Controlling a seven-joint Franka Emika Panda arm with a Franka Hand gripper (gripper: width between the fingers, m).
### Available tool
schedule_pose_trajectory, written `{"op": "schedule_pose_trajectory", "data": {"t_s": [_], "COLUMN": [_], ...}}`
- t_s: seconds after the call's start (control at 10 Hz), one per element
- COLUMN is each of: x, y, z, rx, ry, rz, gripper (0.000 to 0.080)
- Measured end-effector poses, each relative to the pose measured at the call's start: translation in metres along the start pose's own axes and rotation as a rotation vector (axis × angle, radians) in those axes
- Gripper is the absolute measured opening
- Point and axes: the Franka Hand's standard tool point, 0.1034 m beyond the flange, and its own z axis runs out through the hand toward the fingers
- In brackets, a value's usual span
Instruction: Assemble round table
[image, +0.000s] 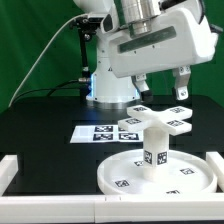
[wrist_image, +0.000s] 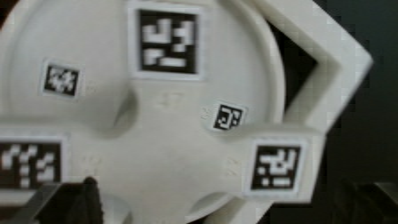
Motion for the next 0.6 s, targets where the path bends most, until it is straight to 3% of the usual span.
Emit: {"op": "schedule_pose_trajectory", "data": {"t_s": [0.1,0.6], "x": [0.0030,-0.0001], "y": [-0.0008,0.0043], "z": [0.0038,0.0110], "rx": [-0.031,-0.044], "ry": [-0.011,-0.001], "rz": [-0.145,-0.298], "gripper": [0.0649,0.0649]}}
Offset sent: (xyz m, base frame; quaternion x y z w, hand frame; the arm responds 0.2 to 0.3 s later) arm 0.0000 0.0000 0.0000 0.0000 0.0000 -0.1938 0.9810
